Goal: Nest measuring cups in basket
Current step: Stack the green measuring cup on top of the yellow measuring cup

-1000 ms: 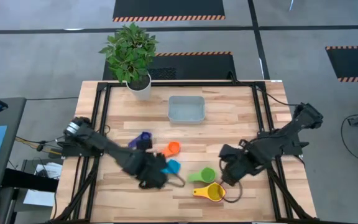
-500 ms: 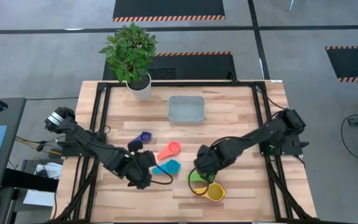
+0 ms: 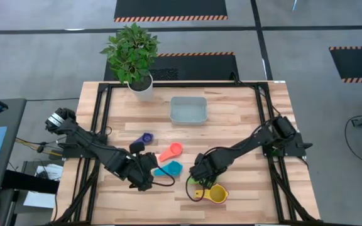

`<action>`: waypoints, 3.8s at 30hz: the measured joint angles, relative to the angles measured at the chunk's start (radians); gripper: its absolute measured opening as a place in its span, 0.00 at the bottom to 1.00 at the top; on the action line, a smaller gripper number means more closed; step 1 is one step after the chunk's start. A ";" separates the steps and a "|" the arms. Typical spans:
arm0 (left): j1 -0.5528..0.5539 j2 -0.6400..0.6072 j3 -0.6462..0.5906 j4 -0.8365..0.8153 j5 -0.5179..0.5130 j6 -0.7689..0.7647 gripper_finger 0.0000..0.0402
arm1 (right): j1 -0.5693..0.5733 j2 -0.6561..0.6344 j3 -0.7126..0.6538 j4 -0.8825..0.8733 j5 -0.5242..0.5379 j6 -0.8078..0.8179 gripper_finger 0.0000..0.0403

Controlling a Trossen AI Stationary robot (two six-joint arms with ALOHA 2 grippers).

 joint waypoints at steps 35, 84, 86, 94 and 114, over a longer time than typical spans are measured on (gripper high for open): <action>0.000 0.001 0.000 -0.104 -0.006 0.039 0.20 | -0.086 -0.071 0.079 -0.262 -0.179 -0.020 0.02; 0.000 0.001 0.000 -0.125 -0.032 0.126 0.20 | 0.201 -0.048 0.133 -0.113 -0.118 0.417 0.01; 0.000 0.001 0.000 -0.125 -0.032 0.126 0.20 | 0.196 -0.049 0.133 -0.112 -0.118 0.417 0.01; 0.000 0.001 0.000 -0.125 -0.032 0.126 0.20 | 0.195 -0.049 0.133 -0.115 -0.119 0.407 0.02; 0.000 0.001 0.000 -0.125 -0.031 0.133 0.20 | 0.195 -0.049 0.133 -0.099 -0.153 0.416 0.13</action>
